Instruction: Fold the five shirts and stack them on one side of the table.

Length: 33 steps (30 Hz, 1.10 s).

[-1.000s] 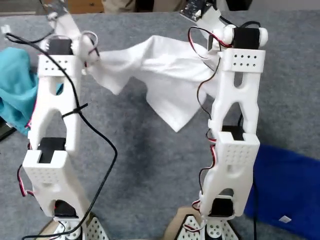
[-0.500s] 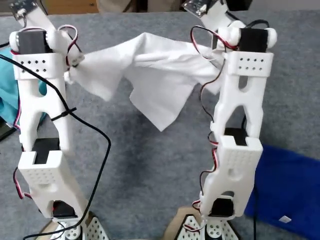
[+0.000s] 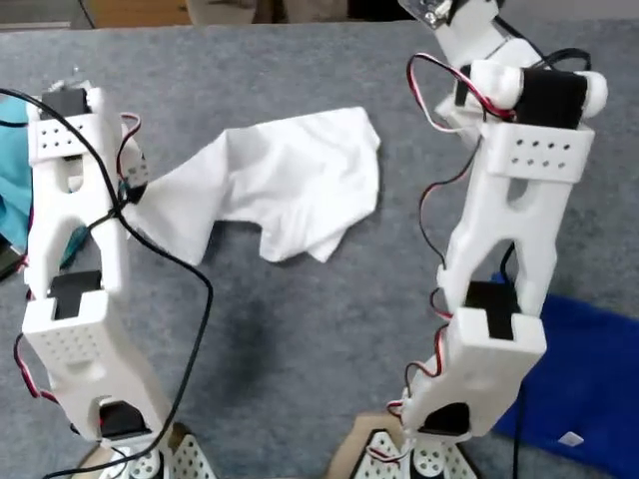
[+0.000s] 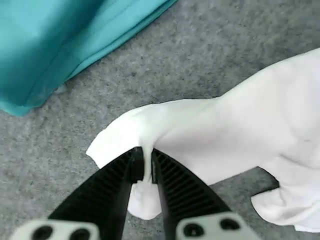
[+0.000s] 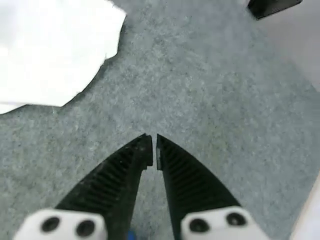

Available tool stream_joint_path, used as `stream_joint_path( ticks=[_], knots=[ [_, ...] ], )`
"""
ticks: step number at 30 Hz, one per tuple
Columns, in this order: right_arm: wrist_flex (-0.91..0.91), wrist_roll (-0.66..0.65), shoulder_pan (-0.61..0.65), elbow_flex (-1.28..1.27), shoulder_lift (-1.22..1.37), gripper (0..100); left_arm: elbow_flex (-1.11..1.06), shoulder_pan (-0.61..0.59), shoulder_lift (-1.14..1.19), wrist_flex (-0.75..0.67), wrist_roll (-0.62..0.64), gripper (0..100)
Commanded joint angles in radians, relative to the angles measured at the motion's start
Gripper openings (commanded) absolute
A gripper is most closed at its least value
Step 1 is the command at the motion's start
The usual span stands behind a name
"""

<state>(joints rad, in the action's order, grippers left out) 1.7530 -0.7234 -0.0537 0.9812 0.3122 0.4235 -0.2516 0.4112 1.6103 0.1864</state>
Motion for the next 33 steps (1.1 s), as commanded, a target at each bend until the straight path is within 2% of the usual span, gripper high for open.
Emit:
stream_joint_path(
  ticks=[1,7,9,12,15,18,21,25,33],
  knots=[
    [-0.094,-0.005,0.044,-0.074,0.024,3.0,0.003,-0.009,0.031,-0.02,-0.011,2],
    [-0.137,0.0,0.177,-0.125,0.171,7.4,0.009,-0.032,0.101,-0.112,-0.009,2],
    [-0.135,0.026,0.225,-0.125,0.206,11.5,0.029,-0.043,0.102,-0.114,-0.009,7],
    [-0.114,0.138,0.321,-0.122,0.222,17.4,0.075,-0.058,0.102,-0.129,-0.009,19],
    [-0.081,0.287,0.443,-0.105,0.236,18.2,0.114,-0.114,0.117,-0.198,0.0,17],
    [-0.114,0.456,0.512,-0.104,0.306,18.2,0.075,-0.172,0.173,-0.315,0.035,16],
    [-0.173,0.565,0.515,-0.091,0.423,18.2,0.051,-0.199,0.248,-0.342,0.109,16],
    [-0.176,0.687,0.516,0.01,0.556,18.2,0.077,-0.227,0.321,-0.365,0.124,16],
    [0.003,0.875,0.539,0.246,0.697,18.2,0.169,-0.239,0.38,-0.365,0.124,16]
  ],
)
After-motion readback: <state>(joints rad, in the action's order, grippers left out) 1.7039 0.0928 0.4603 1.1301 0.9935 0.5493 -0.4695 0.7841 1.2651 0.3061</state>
